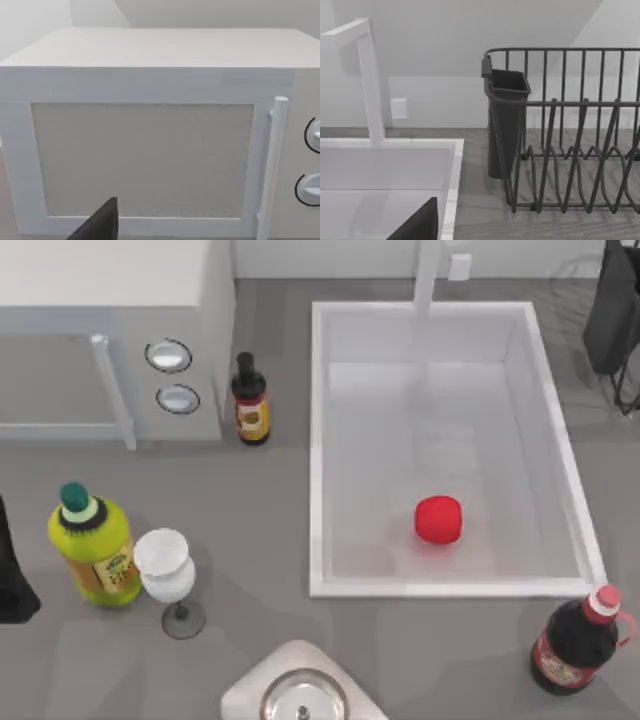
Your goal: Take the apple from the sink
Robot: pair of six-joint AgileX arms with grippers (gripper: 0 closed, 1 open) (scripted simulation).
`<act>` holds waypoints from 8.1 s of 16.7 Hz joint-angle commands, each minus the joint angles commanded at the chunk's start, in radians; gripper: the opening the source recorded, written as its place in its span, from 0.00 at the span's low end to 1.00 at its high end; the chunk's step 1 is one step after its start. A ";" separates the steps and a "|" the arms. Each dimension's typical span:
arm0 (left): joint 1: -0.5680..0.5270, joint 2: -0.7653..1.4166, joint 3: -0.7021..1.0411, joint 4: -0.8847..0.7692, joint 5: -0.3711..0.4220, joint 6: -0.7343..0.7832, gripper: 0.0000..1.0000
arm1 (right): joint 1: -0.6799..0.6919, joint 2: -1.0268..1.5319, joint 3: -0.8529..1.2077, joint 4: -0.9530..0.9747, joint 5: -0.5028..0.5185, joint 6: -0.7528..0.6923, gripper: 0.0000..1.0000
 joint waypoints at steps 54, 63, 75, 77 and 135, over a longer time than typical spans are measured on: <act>0.000 0.000 0.000 0.000 0.000 0.000 1.00 | 0.433 2.214 1.834 -1.130 0.004 0.453 1.00; 0.000 0.000 0.000 0.000 0.000 0.000 1.00 | 0.447 2.300 1.906 -1.176 0.004 0.472 1.00; 0.000 0.000 0.000 0.000 0.000 0.000 1.00 | 0.453 2.534 1.708 -0.739 0.007 0.477 1.00; 0.000 0.000 0.000 0.000 0.000 0.000 1.00 | 0.454 2.545 1.700 -0.726 0.007 0.477 1.00; 0.000 0.000 0.000 0.000 0.000 0.000 1.00 | 0.154 2.176 2.168 -1.561 0.012 0.168 0.00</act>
